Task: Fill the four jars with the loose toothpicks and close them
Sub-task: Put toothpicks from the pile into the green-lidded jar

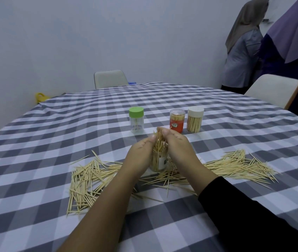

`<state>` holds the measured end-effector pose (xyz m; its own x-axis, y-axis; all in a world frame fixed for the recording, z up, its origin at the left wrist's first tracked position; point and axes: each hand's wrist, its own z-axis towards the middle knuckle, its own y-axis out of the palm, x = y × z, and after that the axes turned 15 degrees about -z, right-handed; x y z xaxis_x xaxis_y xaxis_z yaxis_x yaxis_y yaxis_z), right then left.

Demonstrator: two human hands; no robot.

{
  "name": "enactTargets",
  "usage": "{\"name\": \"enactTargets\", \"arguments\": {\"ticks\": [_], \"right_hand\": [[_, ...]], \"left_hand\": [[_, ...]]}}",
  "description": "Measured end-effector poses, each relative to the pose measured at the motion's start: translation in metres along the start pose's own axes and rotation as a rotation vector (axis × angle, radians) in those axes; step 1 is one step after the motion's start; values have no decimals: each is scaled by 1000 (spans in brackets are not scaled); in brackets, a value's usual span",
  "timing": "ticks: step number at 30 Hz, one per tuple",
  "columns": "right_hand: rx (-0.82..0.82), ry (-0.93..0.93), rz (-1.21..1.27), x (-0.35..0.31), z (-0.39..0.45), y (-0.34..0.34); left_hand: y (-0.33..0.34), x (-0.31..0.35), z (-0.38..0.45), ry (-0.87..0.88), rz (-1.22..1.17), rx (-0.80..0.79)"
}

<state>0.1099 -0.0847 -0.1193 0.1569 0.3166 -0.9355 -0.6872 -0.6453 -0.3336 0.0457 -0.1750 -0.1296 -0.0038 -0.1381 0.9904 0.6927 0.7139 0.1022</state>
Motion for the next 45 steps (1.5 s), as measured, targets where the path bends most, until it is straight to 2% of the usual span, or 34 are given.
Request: {"name": "enactTargets", "arguments": {"ticks": [4, 9, 13, 17, 20, 23, 26, 29, 31, 34, 39, 42, 45], "right_hand": [[-25, 32, 18, -1, 0, -7], [-67, -33, 31, 4, 0, -11], [-70, -90, -7, 8, 1, -9], [-105, -249, -129, 12, -7, -3], [-89, -382, -314, 15, -10, 3], [55, -513, -527, 19, -7, 7], [165, -450, -478, 23, -5, 7], [79, -395, -362, 23, -9, 5], [21, -442, -409, 23, -11, 7], [70, -537, -521, 23, -12, 8], [41, -560, -543, 20, -15, 7], [147, -571, -575, 21, -13, 10], [227, -436, -528, 23, -9, 7]], "left_hand": [[-4, 4, -2, 7, 53, -42], [-21, 4, 1, -48, 189, -232], [-25, -9, 7, -72, 483, -199], [-18, -3, 1, -5, 593, -160], [-18, -2, 1, 9, 583, -118], [-20, -4, 3, 41, 571, -99], [-20, -4, 3, 52, 574, -101], [-19, -3, 2, 58, 585, -103], [-20, -3, 2, 52, 579, -104], [-21, -4, 3, 48, 587, -97], [-19, -3, 5, 74, 652, -165], [-21, -5, 6, 74, 607, -174], [-24, -9, 8, 47, 545, -123]]}}
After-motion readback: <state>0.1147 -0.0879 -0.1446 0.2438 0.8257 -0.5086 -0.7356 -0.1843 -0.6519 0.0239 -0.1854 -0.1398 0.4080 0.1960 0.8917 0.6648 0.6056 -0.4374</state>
